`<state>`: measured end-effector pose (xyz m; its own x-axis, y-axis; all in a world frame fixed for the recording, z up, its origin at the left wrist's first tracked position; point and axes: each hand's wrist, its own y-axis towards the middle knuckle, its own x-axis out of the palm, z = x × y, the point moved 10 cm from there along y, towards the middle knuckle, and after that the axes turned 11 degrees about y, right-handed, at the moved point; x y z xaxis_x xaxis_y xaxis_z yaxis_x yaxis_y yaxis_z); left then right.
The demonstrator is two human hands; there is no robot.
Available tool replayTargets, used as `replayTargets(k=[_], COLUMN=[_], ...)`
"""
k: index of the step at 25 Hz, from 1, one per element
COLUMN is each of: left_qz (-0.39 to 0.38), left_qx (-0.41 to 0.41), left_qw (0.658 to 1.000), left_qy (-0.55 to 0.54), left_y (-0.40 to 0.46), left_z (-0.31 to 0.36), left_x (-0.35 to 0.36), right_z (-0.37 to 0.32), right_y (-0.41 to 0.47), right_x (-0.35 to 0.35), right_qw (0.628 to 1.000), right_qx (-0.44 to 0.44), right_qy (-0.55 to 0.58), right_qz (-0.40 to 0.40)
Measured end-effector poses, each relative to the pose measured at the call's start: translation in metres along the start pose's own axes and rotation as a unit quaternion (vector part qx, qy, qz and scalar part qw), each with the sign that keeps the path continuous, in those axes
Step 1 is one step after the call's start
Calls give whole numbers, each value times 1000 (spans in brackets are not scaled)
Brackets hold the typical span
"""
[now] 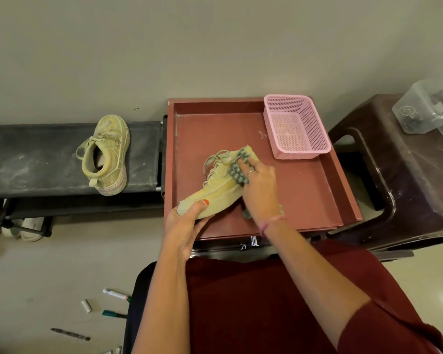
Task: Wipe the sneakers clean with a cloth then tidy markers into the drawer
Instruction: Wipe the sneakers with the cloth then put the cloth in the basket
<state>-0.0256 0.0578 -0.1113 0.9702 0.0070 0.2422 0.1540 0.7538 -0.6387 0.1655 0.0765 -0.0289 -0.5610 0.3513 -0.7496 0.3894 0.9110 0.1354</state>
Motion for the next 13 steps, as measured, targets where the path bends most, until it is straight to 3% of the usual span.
replayTargets(k=[2, 4, 9, 13], left_qz=[2, -3, -2, -1], left_qx=[6, 13, 16, 21], left_qw=[1000, 999, 999, 999], left_qy=[21, 31, 32, 42], left_y=[0, 0, -2, -1], left_z=[2, 2, 2, 3], left_x=[-1, 0, 0, 1], right_z=[-26, -26, -8, -36], right_y=[-32, -33, 18, -12], right_x=[6, 1, -5, 7], right_qw=[995, 989, 999, 987], right_qx=[-102, -145, -23, -148], right_qy=[2, -24, -19, -57], right_qz=[-10, -8, 19, -34])
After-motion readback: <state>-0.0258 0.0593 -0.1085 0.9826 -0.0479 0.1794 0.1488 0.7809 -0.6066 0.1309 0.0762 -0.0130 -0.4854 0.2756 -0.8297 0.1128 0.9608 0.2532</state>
